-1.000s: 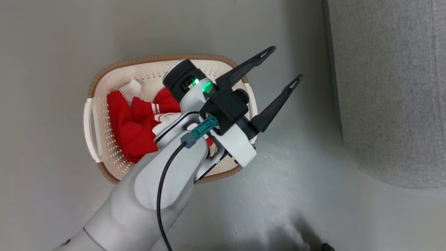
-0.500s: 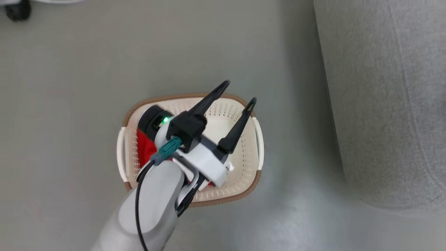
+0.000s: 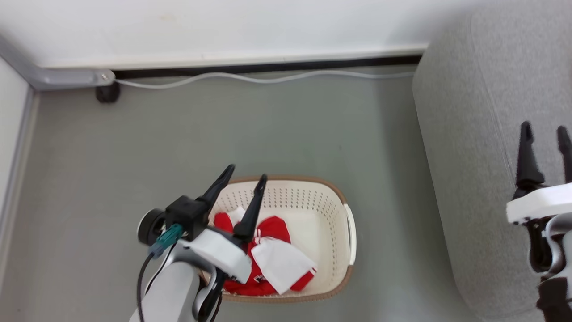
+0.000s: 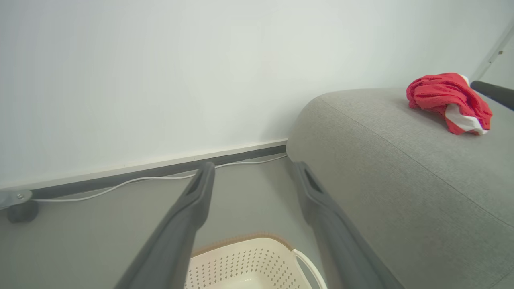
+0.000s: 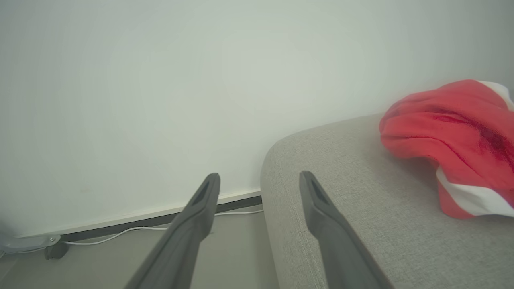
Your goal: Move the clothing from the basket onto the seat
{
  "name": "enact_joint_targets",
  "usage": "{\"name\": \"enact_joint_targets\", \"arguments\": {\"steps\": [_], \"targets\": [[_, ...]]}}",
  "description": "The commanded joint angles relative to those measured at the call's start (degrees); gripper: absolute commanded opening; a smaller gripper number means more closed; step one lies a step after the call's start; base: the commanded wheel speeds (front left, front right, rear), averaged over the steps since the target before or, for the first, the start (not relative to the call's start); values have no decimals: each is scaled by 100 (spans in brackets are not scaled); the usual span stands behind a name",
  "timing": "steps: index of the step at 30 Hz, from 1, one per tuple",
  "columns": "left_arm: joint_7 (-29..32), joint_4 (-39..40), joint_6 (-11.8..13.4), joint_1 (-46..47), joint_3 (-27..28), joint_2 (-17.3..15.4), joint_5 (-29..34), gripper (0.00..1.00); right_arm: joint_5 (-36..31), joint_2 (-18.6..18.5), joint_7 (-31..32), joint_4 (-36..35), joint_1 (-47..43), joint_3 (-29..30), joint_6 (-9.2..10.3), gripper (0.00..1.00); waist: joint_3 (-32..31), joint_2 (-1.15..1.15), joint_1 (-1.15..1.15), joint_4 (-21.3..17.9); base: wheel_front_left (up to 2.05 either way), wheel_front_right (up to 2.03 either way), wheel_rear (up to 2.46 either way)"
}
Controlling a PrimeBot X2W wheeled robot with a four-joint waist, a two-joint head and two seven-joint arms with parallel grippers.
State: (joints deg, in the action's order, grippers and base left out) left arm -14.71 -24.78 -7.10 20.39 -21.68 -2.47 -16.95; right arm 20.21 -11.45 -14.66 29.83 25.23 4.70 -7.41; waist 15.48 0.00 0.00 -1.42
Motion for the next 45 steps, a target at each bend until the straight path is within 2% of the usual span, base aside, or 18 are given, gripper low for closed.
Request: {"name": "enact_joint_targets", "arguments": {"steps": [1,12,20,35,45], "targets": [[-29,105,-34,-92,285,-41,27,100,-37,-15,-34,-205,-124,-180,-8,100,-356,0,0,205,0,0,0],[-29,178,44,-737,1473,-41,78,100,-242,402,-34,-487,-537,-721,-8,100,-1001,0,0,444,0,0,0],[-29,501,53,-1134,2092,-41,170,100,-352,452,-34,-723,-818,-1281,-8,100,-1143,0,0,484,0,0,0],[-29,915,100,-1750,2051,-41,168,100,-446,566,-34,-908,-1491,-1082,-8,100,-1251,0,0,376,0,0,0],[-29,952,204,-1750,1886,-41,127,100,-444,611,-34,-857,-1413,-947,-8,100,-1213,0,0,300,0,0,0]]}}
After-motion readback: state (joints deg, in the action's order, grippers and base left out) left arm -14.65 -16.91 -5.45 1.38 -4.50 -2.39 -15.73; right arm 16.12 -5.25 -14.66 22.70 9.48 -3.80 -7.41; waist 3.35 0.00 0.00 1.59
